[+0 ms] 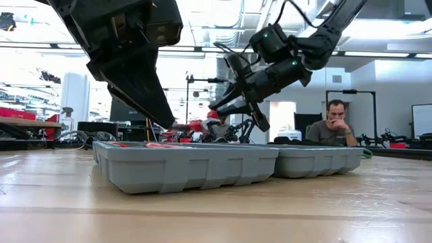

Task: Prefit tool cases
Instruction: Remove the orange plier tool from the gray tool case, then adjust the gray prefit tool case

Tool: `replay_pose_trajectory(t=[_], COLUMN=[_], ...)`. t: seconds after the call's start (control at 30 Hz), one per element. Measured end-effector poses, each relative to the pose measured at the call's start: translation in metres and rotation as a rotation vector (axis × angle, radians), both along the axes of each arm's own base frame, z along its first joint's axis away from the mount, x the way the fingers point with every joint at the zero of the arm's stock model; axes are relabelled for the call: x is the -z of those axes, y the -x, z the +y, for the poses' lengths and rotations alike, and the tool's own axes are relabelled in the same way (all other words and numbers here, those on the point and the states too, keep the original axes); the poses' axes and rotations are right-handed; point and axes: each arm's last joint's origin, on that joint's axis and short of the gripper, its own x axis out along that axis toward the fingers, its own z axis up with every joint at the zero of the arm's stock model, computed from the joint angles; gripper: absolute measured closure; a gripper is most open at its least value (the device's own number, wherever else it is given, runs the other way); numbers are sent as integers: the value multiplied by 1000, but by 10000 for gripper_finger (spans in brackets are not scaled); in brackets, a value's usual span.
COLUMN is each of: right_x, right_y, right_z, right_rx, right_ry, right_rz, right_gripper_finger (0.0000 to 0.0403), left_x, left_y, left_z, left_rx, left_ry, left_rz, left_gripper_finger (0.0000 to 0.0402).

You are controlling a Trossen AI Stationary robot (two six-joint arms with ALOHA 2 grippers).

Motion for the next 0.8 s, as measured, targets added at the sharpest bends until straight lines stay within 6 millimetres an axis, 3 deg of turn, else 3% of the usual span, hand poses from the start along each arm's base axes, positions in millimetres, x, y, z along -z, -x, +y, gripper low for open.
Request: replay_pose_trajectory(t=[0.27,0.37,0.47,0.53,0.67,0.8], right_x=[11,20,24,29,32,27], right_y=[-4,-19,-35,-43,-52,-56], right_z=[-45,-47,-46,-46,-49,-50], right_rx=[6,-26,-77,-105,-117,-128], right_ry=[-15,-32,-36,-40,-35,-18], right_rz=[57,70,61,88,108,85], right_gripper_finger=[348,353,398,403,392,355], left_x=[0,0,0,0,1,2], left_y=[1,1,1,1,2,3], left_z=[-2,-2,-2,-2,-1,-1], left_rx=[-1,-3,-9,-13,-17,-29], left_ry=[5,5,8,10,8,7], left_rz=[-1,1,3,3,11,20], left_gripper_finger=[315,315,315,315,315,315])
